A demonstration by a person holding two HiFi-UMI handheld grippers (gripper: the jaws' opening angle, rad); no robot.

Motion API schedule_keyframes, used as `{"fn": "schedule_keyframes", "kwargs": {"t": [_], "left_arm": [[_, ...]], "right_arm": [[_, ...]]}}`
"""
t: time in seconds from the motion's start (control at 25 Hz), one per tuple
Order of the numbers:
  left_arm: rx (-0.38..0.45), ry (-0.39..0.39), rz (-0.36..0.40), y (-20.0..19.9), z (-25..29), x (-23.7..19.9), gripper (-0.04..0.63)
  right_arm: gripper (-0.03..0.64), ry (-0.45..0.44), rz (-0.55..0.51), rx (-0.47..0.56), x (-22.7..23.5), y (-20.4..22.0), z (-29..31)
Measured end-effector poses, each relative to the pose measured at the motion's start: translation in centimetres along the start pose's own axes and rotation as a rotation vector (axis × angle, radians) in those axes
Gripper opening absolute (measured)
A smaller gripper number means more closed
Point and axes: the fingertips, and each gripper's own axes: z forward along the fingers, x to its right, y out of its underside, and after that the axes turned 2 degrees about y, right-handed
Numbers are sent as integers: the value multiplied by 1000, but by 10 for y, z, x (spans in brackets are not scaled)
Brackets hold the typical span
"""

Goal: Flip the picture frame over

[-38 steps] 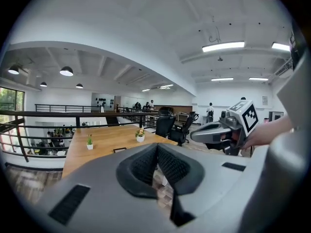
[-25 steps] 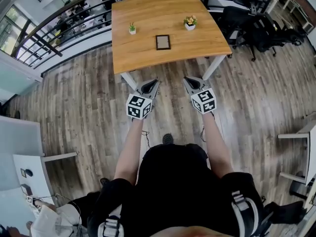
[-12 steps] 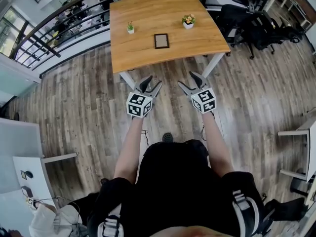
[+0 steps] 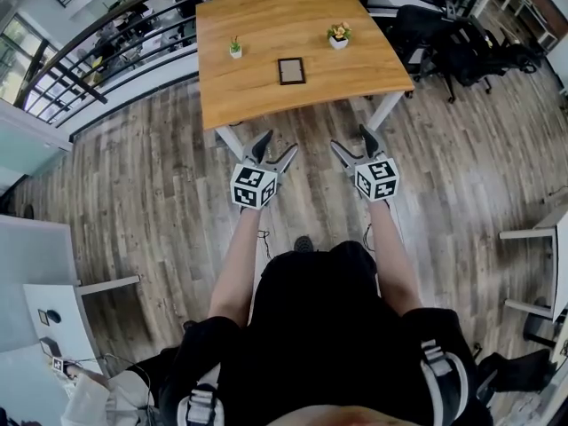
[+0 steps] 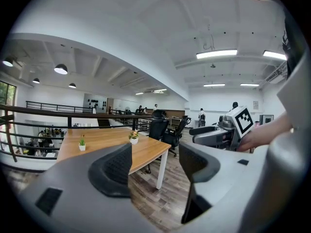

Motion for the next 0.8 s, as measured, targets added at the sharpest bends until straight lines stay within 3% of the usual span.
{"fn": "schedule_keyframes", "kwargs": {"t": [0.2, 0.8], "left_arm": [[0, -3, -18, 2, -10, -4, 305], [-22, -46, -69, 19, -8, -28, 305]], "right_arm": [[382, 23, -1, -7, -7, 5, -6], [370, -25, 49, -15, -6, 14, 30]]}}
